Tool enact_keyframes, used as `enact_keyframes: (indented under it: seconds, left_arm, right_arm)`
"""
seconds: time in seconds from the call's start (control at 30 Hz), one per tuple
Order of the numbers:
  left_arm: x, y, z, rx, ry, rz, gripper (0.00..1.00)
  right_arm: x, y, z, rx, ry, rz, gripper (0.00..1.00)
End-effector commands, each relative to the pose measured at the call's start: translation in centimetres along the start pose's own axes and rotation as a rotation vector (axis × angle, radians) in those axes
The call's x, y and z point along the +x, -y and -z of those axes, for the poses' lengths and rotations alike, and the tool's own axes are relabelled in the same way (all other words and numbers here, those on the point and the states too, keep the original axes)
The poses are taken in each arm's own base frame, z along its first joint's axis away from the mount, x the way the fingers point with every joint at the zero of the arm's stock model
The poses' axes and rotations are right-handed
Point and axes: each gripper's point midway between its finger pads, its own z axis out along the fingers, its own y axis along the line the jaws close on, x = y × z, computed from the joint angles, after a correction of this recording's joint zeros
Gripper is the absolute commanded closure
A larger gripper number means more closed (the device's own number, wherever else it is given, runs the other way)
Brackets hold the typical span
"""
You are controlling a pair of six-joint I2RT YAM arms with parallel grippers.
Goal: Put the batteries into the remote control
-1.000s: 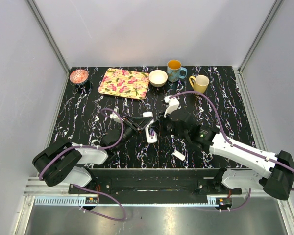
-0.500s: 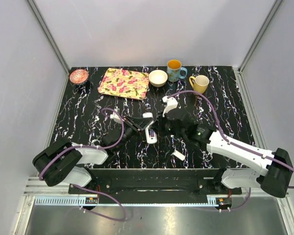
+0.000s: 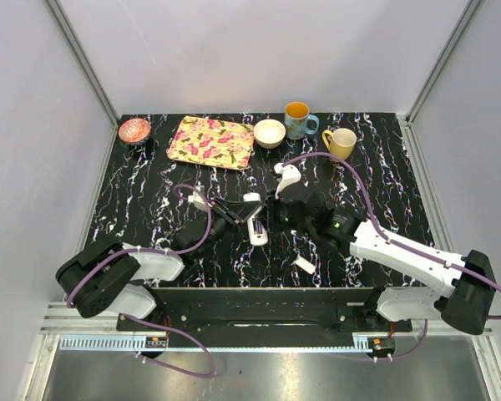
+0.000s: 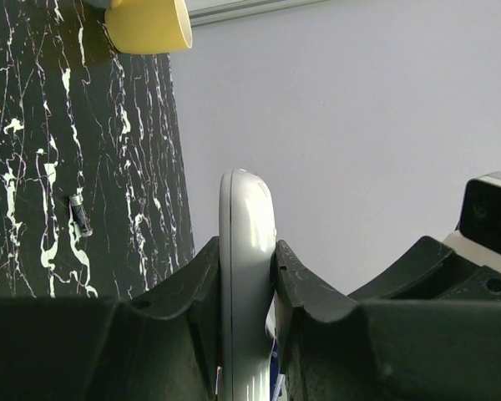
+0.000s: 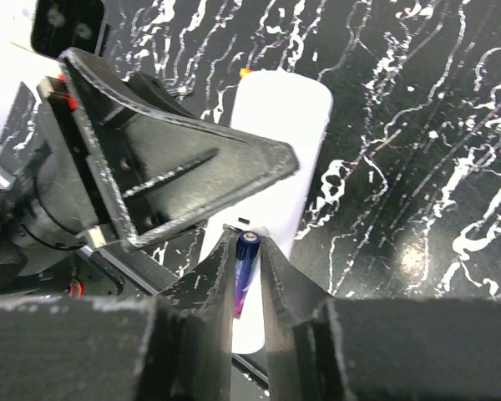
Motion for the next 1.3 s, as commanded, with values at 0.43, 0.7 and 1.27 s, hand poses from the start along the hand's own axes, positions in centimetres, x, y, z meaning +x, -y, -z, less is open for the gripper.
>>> enact_keyframes:
  seconds: [0.43,0.7,1.27]
  left_arm:
    - [-1.6,7.8,0.3,0.292,0.053,0.068,1.0]
    - [-1.3,7.7,0.1,0.29,0.035,0.072,1.0]
    - [-1.2,7.4,-0.4,0.276,0.033,0.068,1.0]
  right_arm:
    - [0.8,2.0,0.6,0.124,-0.064,0.037,0.71]
    - [0.2,1.2,0.4,0.102,-0.072,0.059,0.72]
    - [0.0,0.5,0.6,0.089,-0.072,0.082,0.69]
